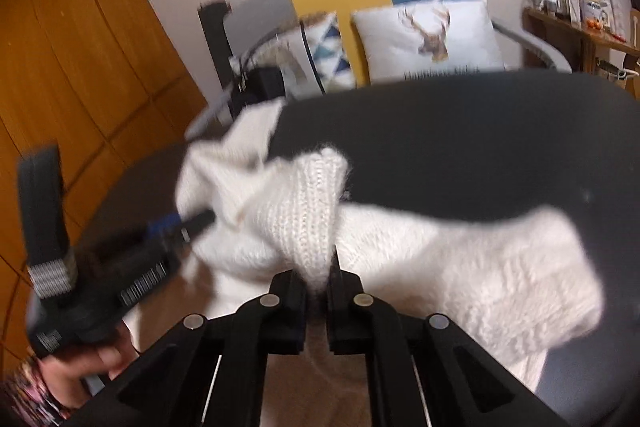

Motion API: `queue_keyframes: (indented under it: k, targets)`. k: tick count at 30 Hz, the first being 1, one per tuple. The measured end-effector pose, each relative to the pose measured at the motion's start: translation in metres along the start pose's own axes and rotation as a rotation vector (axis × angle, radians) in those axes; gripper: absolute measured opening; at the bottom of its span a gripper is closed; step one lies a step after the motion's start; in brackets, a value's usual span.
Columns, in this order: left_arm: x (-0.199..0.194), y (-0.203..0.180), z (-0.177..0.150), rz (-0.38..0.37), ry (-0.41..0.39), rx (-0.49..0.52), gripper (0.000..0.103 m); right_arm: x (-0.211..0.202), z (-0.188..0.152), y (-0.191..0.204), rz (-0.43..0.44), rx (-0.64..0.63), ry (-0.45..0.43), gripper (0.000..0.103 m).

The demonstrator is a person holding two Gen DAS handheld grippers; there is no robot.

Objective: Fold clothes

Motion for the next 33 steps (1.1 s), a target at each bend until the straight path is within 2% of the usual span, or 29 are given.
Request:
queue_keyframes:
  k: [5,9,16,21,27,28,30,31,33]
  targets:
    - [-0.030,-0.005,0.015,-0.027,-0.073,-0.016,0.014,-0.030,0.038,0.015,0.046,0.004,-0.091,0.006]
    - [-0.053,-0.007,0.025,-0.059,-0.121,-0.035,0.013,-0.046,0.060,0.025,0.118,0.021,-0.118,0.006]
    - [-0.084,-0.009,0.034,-0.121,-0.184,-0.049,0.013,-0.069,0.080,0.049,0.210,0.007,-0.148,0.005]
    - [-0.119,-0.019,0.049,-0.178,-0.268,-0.016,0.011,-0.092,0.096,0.077,0.267,-0.039,-0.201,0.005]
    - [-0.168,-0.034,0.073,-0.185,-0.373,0.040,0.011,-0.127,0.126,0.107,0.316,-0.086,-0.268,0.006]
    - [-0.178,-0.035,0.080,-0.194,-0.396,0.046,0.010,-0.133,0.131,0.112,0.324,-0.093,-0.279,0.006]
    - [-0.198,-0.036,0.094,-0.216,-0.445,0.058,0.001,-0.144,0.140,0.122,0.341,-0.108,-0.301,0.006]
    - [-0.206,-0.038,0.098,-0.223,-0.460,0.067,0.001,-0.150,0.145,0.127,0.349,-0.116,-0.312,0.006]
    - [-0.227,-0.045,0.111,-0.170,-0.508,0.093,0.000,-0.162,0.155,0.137,0.365,-0.131,-0.334,0.005]
Point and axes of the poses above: each gripper's, at about its wrist camera, not at the fingertips, and x roughly the way its jaws point, y to its left, z to its top, the point moved 7 cm from there along x, roughly the way its jaws point, and after that the axes turned 14 degrees about y, right-handed, at the moved point
